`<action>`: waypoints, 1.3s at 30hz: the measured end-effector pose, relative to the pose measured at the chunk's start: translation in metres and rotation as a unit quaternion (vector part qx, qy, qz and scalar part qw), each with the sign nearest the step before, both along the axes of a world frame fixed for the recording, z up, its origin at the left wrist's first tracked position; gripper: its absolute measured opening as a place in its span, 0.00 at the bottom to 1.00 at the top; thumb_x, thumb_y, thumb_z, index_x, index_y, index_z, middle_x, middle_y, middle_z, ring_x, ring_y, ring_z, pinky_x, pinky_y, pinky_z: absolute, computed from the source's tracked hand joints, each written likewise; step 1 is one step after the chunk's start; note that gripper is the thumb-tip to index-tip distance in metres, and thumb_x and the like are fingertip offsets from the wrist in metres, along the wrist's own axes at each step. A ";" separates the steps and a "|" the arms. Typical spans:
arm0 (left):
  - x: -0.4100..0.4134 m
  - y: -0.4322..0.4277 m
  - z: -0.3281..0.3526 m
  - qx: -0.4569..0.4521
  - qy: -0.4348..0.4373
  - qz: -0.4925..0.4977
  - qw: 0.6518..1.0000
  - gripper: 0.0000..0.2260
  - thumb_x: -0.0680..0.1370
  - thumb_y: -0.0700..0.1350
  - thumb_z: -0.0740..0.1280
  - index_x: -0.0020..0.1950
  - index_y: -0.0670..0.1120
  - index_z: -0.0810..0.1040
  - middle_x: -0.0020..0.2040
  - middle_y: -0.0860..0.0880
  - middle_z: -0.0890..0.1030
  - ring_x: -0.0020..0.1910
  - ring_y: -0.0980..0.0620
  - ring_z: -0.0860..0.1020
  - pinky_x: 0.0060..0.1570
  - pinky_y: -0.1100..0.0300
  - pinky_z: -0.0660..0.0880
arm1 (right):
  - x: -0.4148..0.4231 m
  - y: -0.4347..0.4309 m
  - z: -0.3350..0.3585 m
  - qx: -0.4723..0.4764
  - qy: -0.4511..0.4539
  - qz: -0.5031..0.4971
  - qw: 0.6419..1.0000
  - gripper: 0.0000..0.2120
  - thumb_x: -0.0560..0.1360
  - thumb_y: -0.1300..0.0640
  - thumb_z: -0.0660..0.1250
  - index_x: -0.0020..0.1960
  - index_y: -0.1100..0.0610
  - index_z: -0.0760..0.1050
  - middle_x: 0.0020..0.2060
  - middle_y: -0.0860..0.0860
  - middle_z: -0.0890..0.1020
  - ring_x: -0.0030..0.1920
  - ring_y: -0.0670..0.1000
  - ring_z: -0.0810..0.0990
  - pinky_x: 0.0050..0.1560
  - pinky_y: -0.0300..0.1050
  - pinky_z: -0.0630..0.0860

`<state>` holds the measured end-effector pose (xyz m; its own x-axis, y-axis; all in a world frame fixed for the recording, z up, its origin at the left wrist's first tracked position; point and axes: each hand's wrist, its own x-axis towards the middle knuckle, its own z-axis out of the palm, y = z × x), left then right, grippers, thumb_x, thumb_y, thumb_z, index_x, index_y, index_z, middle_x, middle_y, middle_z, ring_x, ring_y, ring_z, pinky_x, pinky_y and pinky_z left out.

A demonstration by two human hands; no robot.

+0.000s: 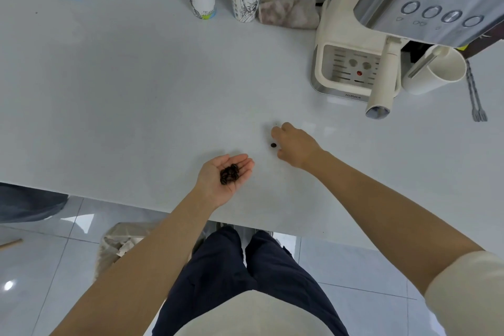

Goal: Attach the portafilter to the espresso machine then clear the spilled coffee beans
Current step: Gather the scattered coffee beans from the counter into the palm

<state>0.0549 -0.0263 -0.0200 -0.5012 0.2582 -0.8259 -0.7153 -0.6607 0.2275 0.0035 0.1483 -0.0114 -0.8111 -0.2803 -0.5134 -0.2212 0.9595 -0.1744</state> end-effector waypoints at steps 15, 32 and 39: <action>-0.003 -0.002 0.002 0.005 -0.003 -0.004 1.000 0.19 0.81 0.43 0.52 0.43 0.34 0.78 0.33 0.40 0.85 0.32 0.48 0.84 0.33 0.58 0.81 | -0.017 -0.015 -0.004 0.012 -0.056 0.033 0.998 0.13 0.74 0.66 0.61 0.33 0.60 0.61 0.34 0.53 0.66 0.41 0.54 0.68 0.30 0.42 0.62; -0.002 0.003 0.003 0.006 0.003 -0.014 1.000 0.18 0.80 0.42 0.52 0.45 0.34 0.78 0.34 0.40 0.85 0.35 0.47 0.84 0.35 0.58 0.81 | -0.006 -0.005 -0.007 -0.036 -0.063 -0.060 0.996 0.18 0.70 0.67 0.64 0.30 0.53 0.59 0.41 0.54 0.73 0.41 0.55 0.71 0.29 0.39 0.62; 0.000 0.008 0.006 0.005 0.010 -0.033 0.999 0.18 0.80 0.42 0.52 0.46 0.34 0.77 0.44 0.38 0.82 0.47 0.45 0.79 0.47 0.54 0.77 | 0.006 -0.011 0.010 -0.166 -0.064 -0.104 0.978 0.13 0.69 0.66 0.65 0.32 0.54 0.64 0.33 0.49 0.72 0.38 0.52 0.71 0.30 0.36 0.65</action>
<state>0.0548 -0.0186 -0.0144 -0.4991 0.2997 -0.8131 -0.7530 -0.6143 0.2358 0.0093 0.1370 -0.0017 -0.8035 -0.2849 -0.5228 0.0167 0.8669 -0.4982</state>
